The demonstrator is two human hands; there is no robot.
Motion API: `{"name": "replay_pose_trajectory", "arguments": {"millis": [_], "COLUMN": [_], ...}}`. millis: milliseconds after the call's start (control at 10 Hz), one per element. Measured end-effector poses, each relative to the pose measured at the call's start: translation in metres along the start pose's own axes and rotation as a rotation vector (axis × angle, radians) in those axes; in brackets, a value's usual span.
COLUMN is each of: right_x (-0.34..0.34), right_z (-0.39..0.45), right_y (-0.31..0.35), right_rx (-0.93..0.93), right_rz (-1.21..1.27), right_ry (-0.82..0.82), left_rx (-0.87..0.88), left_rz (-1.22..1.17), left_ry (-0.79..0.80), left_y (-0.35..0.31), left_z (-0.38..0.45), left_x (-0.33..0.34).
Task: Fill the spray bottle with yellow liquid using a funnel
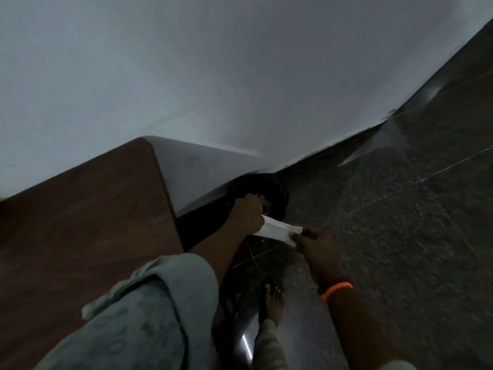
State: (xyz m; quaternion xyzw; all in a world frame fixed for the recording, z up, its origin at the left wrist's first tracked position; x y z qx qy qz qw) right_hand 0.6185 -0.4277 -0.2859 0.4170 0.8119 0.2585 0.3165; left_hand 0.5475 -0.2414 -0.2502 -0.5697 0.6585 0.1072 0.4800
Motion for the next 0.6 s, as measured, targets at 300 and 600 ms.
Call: {"name": "replay_pose_trajectory", "arguments": {"millis": [300,600], "right_x": [0.113,0.134], "right_z": [0.110,0.137], "right_y": [-0.066,-0.124], "right_rx": [0.009,-0.038], "right_rz": [-0.030,-0.445], "right_ry": [0.139,0.199], "left_rx": [-0.164,-0.147], "left_rz": [0.182,0.369], "left_ry": [-0.115,-0.118], "left_y": [0.045,0.081], "left_z": [0.107,0.103], "left_x": [0.059,0.071]}}
Point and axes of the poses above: each hand's wrist, its own z-axis towards the middle knuckle, its own x-axis out of the palm, y = z × x, the point moved 3 cm from there along z, towards the middle knuckle, and after that the axes turned 15 degrees about -y, right-handed, at the moved point
